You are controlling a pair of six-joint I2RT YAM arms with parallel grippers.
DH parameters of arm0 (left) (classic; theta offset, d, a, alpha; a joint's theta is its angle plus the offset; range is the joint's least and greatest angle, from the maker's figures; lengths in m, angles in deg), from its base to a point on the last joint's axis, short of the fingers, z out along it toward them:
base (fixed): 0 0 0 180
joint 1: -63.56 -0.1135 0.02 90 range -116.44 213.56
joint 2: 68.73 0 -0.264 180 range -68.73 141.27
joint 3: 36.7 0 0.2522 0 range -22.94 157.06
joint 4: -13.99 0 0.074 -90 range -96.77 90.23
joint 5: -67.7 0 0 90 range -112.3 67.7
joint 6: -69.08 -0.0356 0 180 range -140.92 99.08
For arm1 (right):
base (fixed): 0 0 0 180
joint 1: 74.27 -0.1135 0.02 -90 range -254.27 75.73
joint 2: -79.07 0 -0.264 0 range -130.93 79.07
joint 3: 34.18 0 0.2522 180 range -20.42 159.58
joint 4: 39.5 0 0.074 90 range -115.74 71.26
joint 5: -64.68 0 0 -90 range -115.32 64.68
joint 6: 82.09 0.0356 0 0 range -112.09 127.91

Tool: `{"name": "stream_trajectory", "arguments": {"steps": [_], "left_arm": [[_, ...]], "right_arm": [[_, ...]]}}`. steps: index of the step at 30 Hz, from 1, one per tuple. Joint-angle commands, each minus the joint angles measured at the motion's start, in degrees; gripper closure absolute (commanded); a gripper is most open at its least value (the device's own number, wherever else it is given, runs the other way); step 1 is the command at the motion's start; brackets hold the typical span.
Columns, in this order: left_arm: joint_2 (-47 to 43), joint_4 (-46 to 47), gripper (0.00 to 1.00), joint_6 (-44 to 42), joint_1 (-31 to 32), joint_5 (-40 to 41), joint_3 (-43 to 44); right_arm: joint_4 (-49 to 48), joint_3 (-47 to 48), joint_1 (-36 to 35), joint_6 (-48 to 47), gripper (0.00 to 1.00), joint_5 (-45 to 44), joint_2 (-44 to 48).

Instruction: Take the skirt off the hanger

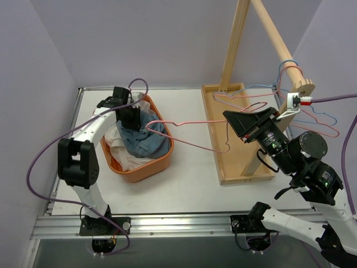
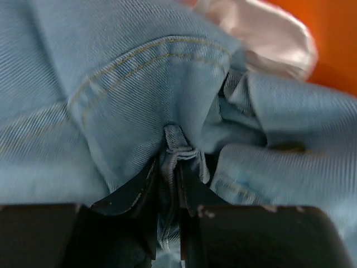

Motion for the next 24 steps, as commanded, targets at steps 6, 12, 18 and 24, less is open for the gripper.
{"name": "stream_trajectory", "arguments": {"steps": [6,12,18,24], "left_arm": [[-4.18,-6.64,0.82,0.74,3.62,7.27,1.62],[-20.0,-3.57,0.05,2.24,3.18,4.12,4.08],[-32.92,-2.08,0.06,6.54,2.91,10.7,8.38],[-40.6,4.08,0.06,9.8,2.91,4.57,11.28]], "right_arm": [[1.91,2.36,0.18,0.84,1.0,-1.72,0.63],[4.64,2.99,0.09,0.05,1.0,-2.51,-0.6],[5.96,3.42,0.09,-0.3,1.0,-2.6,-0.95],[9.83,5.01,0.09,-1.36,1.0,-2.43,-2.54]]}}
